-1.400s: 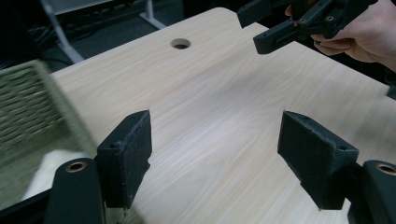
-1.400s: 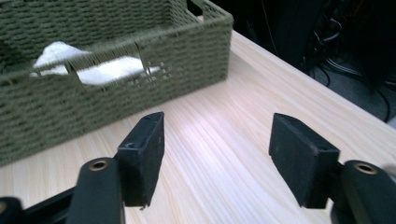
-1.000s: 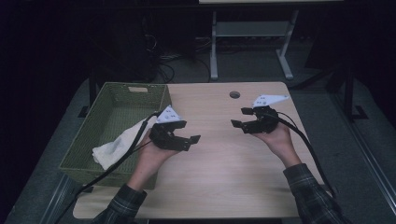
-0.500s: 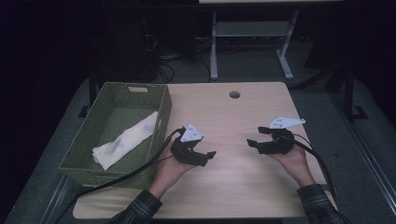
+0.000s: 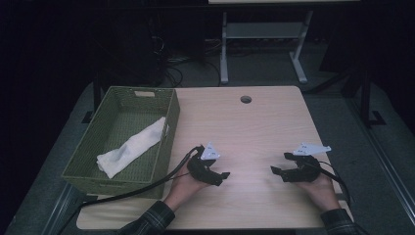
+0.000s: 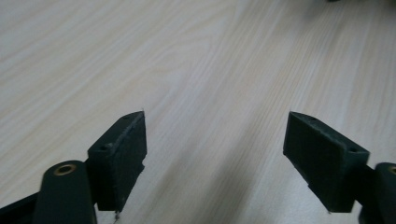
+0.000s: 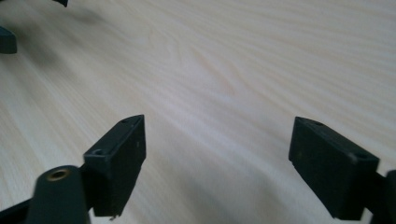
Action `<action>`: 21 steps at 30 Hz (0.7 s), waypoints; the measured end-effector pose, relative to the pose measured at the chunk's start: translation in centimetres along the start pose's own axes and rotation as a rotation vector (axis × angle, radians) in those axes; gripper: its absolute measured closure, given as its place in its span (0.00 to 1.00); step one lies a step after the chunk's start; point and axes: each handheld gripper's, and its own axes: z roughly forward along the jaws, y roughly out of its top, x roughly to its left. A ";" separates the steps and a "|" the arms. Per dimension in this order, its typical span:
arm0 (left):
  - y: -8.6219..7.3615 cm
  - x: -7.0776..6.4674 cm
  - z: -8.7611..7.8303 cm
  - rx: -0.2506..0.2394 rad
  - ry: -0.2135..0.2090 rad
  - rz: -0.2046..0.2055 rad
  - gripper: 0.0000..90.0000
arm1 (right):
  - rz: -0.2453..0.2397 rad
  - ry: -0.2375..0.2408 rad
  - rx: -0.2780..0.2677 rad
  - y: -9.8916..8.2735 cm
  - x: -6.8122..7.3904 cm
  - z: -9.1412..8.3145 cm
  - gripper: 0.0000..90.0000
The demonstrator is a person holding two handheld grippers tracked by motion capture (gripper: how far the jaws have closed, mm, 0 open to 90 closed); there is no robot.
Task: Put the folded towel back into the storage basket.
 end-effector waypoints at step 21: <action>-1.6 -0.2 2.2 0.018 -0.024 0.029 0.14 | -0.024 -0.058 0.086 -3.2 1.3 -0.5 0.11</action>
